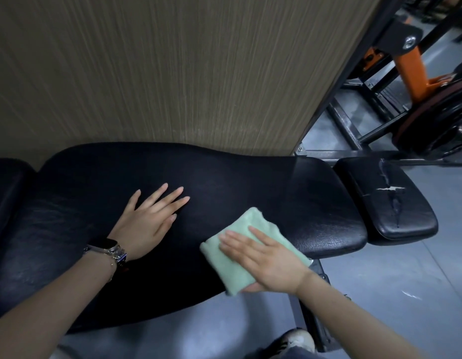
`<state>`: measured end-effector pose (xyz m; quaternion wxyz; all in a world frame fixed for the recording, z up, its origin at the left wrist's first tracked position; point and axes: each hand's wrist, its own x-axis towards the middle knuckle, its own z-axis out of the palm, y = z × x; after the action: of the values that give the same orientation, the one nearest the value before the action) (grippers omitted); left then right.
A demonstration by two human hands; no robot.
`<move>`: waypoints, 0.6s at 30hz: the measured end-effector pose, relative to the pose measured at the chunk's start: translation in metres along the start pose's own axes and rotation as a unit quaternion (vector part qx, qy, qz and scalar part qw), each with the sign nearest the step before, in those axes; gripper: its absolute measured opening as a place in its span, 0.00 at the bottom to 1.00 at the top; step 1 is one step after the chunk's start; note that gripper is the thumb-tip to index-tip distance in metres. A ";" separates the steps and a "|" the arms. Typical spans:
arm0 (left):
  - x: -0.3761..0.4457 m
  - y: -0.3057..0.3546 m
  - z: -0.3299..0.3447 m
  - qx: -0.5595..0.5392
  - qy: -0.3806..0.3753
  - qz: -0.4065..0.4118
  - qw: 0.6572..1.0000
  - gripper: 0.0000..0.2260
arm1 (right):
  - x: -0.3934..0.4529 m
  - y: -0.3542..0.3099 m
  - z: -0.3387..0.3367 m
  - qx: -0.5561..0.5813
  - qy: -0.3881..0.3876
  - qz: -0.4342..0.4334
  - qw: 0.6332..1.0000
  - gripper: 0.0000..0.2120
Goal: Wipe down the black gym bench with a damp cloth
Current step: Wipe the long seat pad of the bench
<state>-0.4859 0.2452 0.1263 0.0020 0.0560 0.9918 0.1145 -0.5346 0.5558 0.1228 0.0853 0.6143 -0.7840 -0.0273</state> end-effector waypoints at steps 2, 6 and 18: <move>0.000 0.000 0.000 -0.007 -0.004 -0.001 1.000 0.24 | -0.016 0.018 -0.002 -0.010 -0.011 0.013 1.000 0.37; 0.001 0.001 -0.003 -0.024 -0.010 -0.003 1.000 0.25 | -0.037 0.036 -0.003 -0.024 -0.008 0.042 0.999 0.39; 0.064 0.060 0.007 -0.041 0.005 0.044 0.998 0.31 | -0.027 0.016 -0.002 -0.075 -0.008 0.077 0.994 0.45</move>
<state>-0.5430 0.3121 0.1335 -0.0060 0.0988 0.9829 0.1553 -0.5432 0.5861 0.1239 0.1268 0.5440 -0.8251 -0.0847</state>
